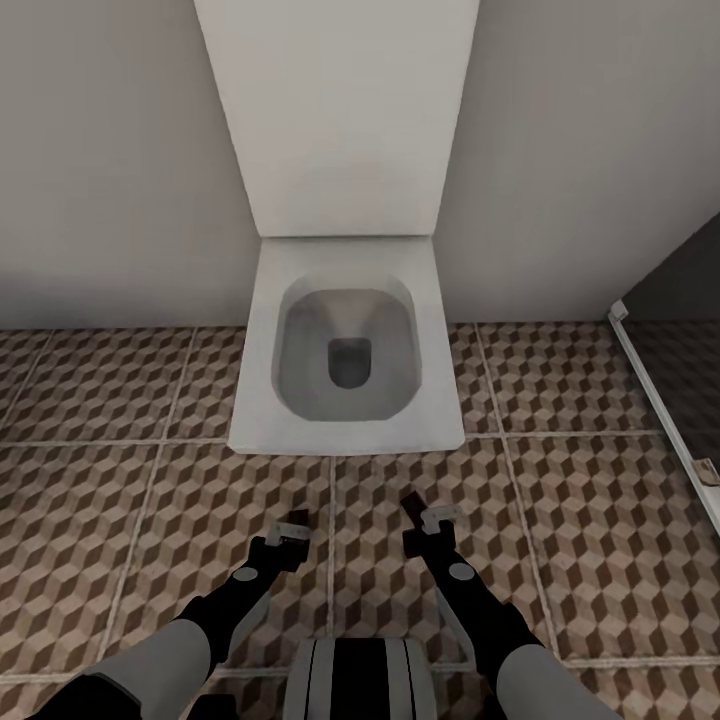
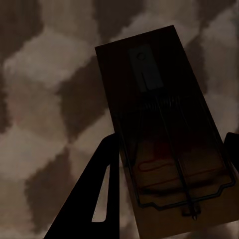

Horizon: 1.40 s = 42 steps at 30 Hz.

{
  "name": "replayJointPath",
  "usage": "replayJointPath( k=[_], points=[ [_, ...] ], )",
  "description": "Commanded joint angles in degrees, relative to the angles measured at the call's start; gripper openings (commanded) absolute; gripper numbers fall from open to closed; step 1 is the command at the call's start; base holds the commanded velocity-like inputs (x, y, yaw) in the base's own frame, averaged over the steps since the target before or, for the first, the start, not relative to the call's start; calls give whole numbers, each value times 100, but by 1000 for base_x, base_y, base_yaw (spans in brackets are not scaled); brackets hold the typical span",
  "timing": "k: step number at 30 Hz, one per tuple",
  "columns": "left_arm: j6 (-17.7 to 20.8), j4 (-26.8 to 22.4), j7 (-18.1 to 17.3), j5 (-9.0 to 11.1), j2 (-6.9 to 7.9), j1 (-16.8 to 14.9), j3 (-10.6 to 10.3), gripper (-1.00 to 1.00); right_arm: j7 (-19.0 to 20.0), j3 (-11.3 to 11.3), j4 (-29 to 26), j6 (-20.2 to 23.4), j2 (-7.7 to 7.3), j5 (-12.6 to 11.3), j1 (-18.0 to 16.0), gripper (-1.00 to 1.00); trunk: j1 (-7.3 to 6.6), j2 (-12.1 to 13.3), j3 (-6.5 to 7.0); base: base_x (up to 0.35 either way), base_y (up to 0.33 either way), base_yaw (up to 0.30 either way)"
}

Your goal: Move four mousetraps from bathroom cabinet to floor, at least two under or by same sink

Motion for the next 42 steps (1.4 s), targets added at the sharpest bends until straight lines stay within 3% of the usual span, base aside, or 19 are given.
replayJointPath(
  k=[1,11,42],
  points=[
    [-23,5,40,42,1,-4,-51,-100,-24,11,22,-9,4,38,-2,-100,-1,-1,-2,4,0,0],
    [-23,5,40,42,-6,-4,-51,-100,-53,5,326,-6,21,58,-2,-100,-1,-1,-2,1,0,0],
    [-23,97,40,42,-73,-4,-51,-100,-59,22,352,25,3,65,-2,-100,-1,-1,-2,0,0,0]
  ],
)
